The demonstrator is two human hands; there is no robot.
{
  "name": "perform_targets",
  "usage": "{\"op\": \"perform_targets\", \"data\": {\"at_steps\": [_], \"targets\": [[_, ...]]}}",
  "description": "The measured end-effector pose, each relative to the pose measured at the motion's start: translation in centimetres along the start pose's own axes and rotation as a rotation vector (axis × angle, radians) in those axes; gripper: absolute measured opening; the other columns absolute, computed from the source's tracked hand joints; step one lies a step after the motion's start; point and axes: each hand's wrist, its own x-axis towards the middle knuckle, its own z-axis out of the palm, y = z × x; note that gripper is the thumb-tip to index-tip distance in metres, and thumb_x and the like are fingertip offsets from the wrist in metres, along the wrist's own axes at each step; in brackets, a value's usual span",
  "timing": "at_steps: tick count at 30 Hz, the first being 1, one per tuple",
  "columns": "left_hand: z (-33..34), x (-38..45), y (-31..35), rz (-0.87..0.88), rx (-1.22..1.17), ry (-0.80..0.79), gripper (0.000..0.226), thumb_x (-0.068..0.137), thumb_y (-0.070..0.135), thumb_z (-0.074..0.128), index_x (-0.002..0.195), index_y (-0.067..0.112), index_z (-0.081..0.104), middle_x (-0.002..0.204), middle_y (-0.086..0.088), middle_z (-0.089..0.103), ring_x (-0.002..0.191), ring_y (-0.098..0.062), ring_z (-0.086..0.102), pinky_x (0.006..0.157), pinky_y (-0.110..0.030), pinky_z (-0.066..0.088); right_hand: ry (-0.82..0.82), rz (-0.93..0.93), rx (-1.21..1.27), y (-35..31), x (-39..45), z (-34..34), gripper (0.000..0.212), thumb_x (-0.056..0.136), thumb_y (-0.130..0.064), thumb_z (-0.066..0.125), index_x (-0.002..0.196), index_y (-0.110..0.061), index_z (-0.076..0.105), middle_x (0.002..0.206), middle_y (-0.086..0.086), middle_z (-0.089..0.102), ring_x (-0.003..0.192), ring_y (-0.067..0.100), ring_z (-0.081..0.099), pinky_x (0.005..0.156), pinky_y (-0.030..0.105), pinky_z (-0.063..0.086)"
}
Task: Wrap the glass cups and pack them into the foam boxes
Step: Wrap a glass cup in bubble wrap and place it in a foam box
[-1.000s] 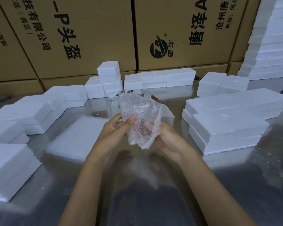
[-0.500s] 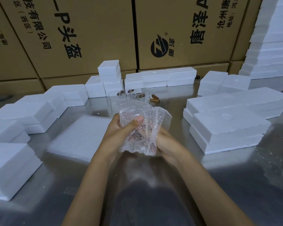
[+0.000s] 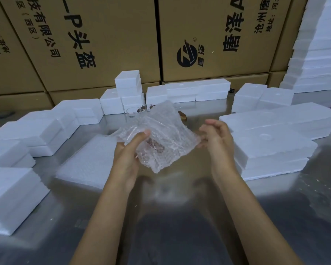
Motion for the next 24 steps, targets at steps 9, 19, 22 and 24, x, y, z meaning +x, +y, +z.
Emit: {"op": "perform_targets", "data": {"at_steps": [9, 19, 22, 24], "targets": [[0.2, -0.1, -0.1, -0.007, -0.092, -0.022, 0.048, 0.093, 0.021, 0.067, 0.139, 0.013, 0.057, 0.133, -0.009, 0.066, 0.125, -0.028, 0.062, 0.113, -0.052, 0.042, -0.721, 0.397, 0.012, 1.9, -2.1, 1.5, 0.026, 0.08, -0.031, 0.07, 0.102, -0.016, 0.072, 0.115, 0.002, 0.072, 0.103, 0.017, 0.067, 0.087, 0.035, 0.056], [0.5, 0.3, -2.3, -0.144, 0.158, -0.204, 0.072, 0.066, 0.02, 0.088, 0.131, 0.015, 0.059, 0.122, -0.014, 0.071, 0.111, -0.037, 0.068, 0.102, -0.063, 0.047, -0.159, 0.194, 0.109, 1.8, -0.5, 1.1, 0.009, 0.091, -0.021, 0.068, 0.098, -0.017, 0.073, 0.098, -0.003, 0.077, 0.095, 0.013, 0.072, 0.086, 0.028, 0.055], [0.0, 0.6, -2.4, -0.116, 0.338, -0.179, 0.069, 0.061, 0.017, 0.089, 0.122, 0.026, 0.059, 0.116, -0.007, 0.073, 0.104, -0.031, 0.072, 0.099, -0.059, 0.051, -0.147, 0.068, -0.008, 2.0, -0.6, 0.9, 0.009, 0.091, -0.017, 0.067, 0.088, -0.023, 0.073, 0.081, -0.016, 0.075, 0.077, -0.002, 0.069, 0.063, 0.01, 0.05], [-0.1, 0.5, -2.4, -0.076, 0.45, -0.2, 0.07, 0.059, 0.016, 0.089, 0.12, 0.029, 0.057, 0.116, -0.002, 0.073, 0.106, -0.023, 0.071, 0.1, -0.052, 0.053, -0.162, 0.002, -0.049, 2.1, -0.8, 1.0, 0.013, 0.091, -0.013, 0.067, 0.089, -0.024, 0.073, 0.083, -0.013, 0.076, 0.08, 0.0, 0.071, 0.063, 0.014, 0.053]]}}
